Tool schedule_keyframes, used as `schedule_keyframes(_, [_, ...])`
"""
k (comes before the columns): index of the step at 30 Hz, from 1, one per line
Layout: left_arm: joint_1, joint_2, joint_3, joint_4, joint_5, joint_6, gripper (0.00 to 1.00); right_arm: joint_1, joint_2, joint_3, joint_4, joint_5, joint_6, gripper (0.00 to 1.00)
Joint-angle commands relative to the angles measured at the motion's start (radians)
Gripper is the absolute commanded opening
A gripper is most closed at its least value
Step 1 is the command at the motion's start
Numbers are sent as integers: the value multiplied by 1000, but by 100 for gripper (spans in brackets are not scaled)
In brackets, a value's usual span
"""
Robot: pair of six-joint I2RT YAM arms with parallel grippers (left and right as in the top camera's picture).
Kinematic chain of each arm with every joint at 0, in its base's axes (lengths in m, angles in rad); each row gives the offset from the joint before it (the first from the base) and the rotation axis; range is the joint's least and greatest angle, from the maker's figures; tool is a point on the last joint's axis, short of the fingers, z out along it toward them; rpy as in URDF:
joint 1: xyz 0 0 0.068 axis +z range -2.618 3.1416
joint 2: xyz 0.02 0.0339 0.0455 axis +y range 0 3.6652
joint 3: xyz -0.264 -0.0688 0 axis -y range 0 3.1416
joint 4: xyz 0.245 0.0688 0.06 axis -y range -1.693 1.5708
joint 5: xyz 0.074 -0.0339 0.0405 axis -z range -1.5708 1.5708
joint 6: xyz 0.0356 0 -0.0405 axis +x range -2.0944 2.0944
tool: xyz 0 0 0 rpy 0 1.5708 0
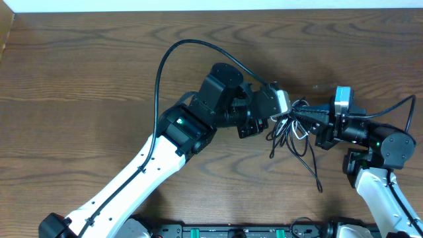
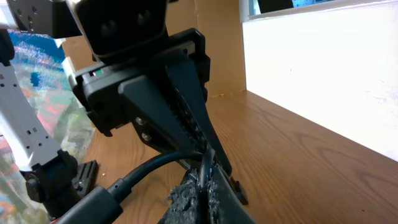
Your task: Untangle cables
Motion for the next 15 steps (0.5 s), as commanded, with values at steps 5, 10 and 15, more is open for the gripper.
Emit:
schedule_keyframes(5, [5, -19, 18, -10, -84, -10, 7, -7, -2, 11, 7, -5, -11, 1])
schedule_keyframes(10, [5, -19, 18, -10, -84, -10, 7, -7, -2, 11, 7, -8, -12, 1])
schedule_keyframes(15, [7, -19, 18, -10, -84, -10, 22, -7, -2, 11, 7, -8, -12, 1])
